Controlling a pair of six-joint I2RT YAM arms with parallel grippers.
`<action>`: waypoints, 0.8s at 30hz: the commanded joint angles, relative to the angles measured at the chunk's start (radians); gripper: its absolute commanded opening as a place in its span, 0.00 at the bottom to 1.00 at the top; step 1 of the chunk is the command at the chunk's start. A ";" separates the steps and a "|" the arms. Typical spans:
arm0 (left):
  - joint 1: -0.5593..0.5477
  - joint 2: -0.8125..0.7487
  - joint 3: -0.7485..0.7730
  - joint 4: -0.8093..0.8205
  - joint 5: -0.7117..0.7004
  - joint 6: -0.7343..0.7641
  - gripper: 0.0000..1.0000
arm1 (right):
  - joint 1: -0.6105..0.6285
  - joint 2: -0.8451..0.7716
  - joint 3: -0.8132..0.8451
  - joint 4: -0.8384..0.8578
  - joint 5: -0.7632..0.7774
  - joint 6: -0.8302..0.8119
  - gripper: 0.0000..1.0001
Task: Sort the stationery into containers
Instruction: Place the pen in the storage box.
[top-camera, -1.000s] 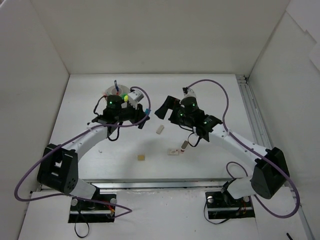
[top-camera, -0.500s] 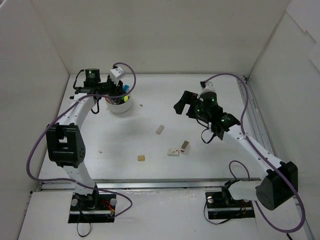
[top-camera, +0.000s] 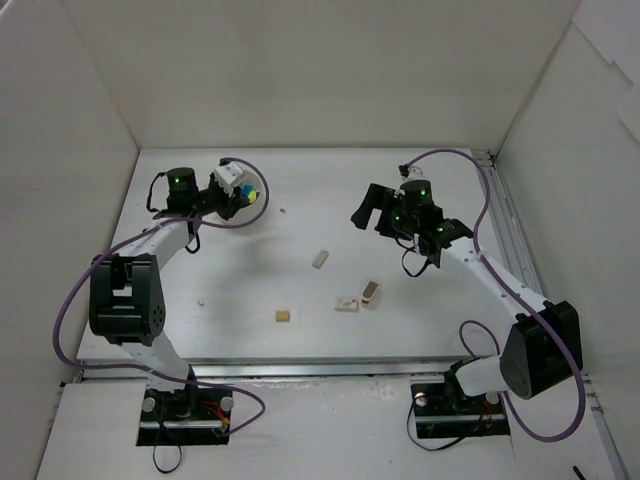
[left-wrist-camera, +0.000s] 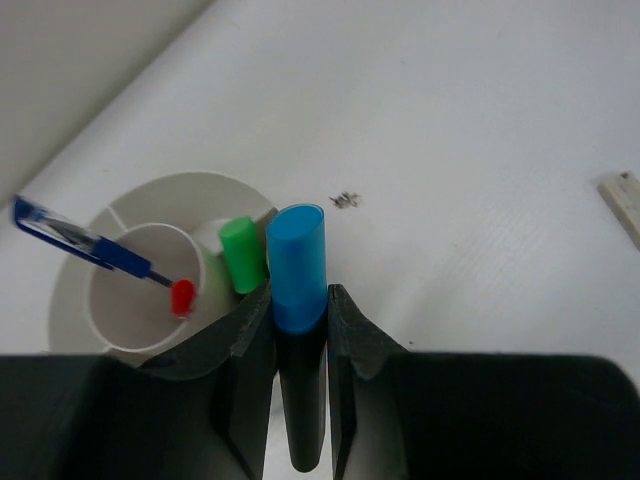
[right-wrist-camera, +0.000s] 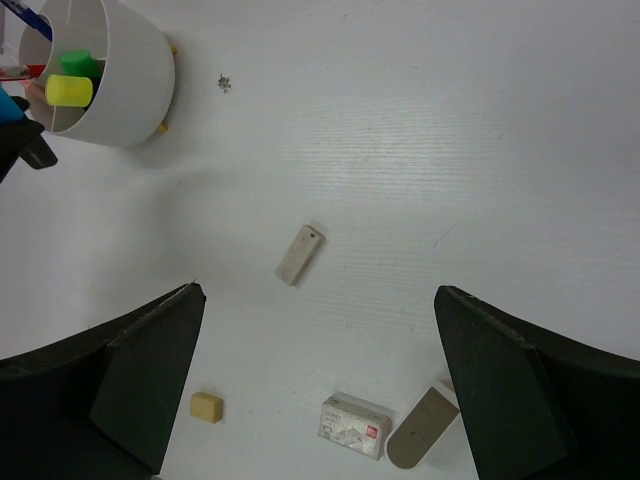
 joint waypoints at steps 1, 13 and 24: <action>0.024 -0.045 -0.001 0.338 0.025 -0.105 0.00 | -0.012 -0.006 0.054 0.046 -0.020 -0.014 0.98; 0.113 0.070 -0.035 0.860 0.199 -0.476 0.00 | -0.043 -0.010 0.058 0.047 -0.012 -0.018 0.98; 0.141 0.208 -0.011 1.166 0.231 -0.692 0.00 | -0.060 -0.015 0.054 0.046 0.000 -0.017 0.98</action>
